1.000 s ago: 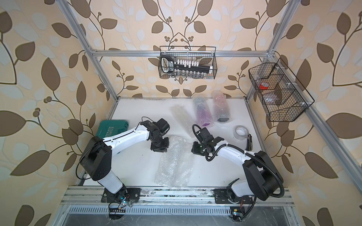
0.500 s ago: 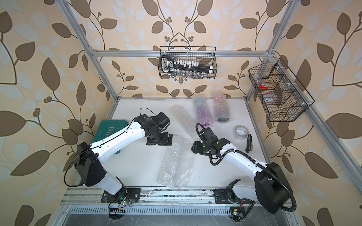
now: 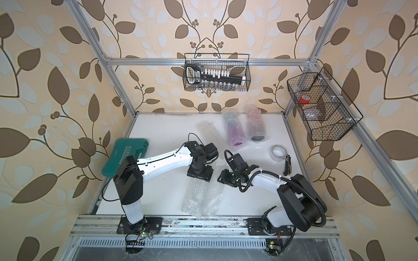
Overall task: Unwrap the vase from the bubble wrap
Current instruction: Unwrap the bubble wrap at the center of the board.
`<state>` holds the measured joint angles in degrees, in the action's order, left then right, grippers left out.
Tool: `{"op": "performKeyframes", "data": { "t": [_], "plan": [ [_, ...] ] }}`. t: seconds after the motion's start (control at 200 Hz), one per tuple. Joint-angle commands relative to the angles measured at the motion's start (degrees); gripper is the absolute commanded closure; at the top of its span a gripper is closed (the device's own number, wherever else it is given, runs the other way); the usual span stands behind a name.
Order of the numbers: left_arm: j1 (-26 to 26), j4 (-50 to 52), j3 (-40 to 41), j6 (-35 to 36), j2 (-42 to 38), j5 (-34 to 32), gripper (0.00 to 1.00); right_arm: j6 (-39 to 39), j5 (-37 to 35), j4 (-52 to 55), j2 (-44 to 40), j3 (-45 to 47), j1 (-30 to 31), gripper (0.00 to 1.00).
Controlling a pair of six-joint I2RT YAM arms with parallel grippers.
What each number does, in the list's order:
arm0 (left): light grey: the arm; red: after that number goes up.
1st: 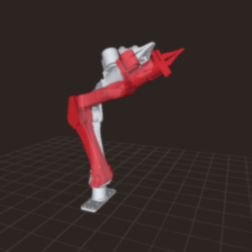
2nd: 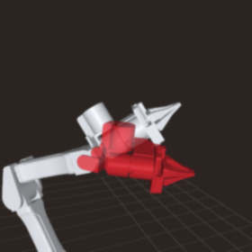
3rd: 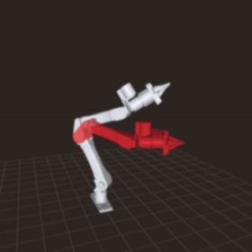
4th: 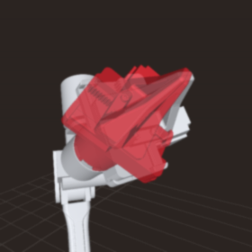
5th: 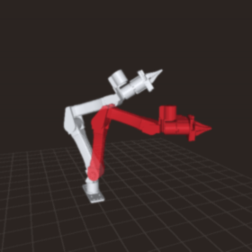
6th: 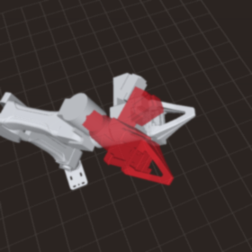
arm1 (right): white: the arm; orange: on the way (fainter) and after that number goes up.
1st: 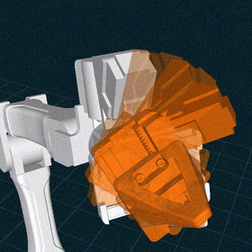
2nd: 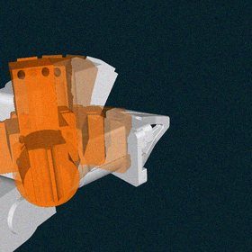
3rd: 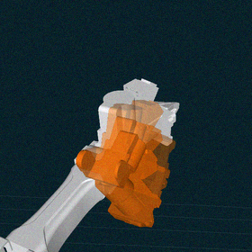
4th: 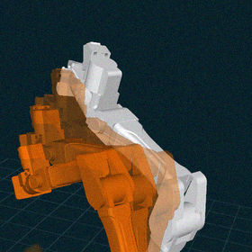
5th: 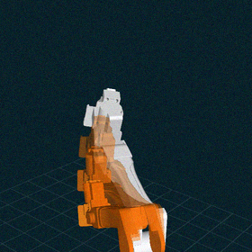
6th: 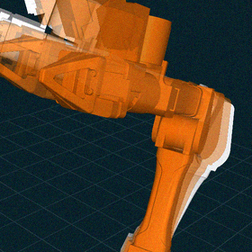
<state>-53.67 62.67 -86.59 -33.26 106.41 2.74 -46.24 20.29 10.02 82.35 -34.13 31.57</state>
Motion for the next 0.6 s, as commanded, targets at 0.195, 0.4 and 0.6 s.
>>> {"op": "performKeyframes", "data": {
  "t": [0.195, 0.4, 0.6],
  "plan": [
    [-0.56, 2.64, 1.73, -2.93, -0.85, -6.51, 0.52, -0.62, -0.06, -2.52, 2.56, -2.18, 1.96, 0.80],
    [1.70, 3.15, 2.73, -2.16, -3.55, -8.67, 0.94, 2.03, -1.53, -0.14, 3.70, -6.52, 1.90, 0.92],
    [7.82, 2.72, 5.13, -1.46, -8.05, -7.66, 1.00, 5.11, -3.31, 3.68, 5.94, -12.48, 1.48, 0.97]
  ]
}}
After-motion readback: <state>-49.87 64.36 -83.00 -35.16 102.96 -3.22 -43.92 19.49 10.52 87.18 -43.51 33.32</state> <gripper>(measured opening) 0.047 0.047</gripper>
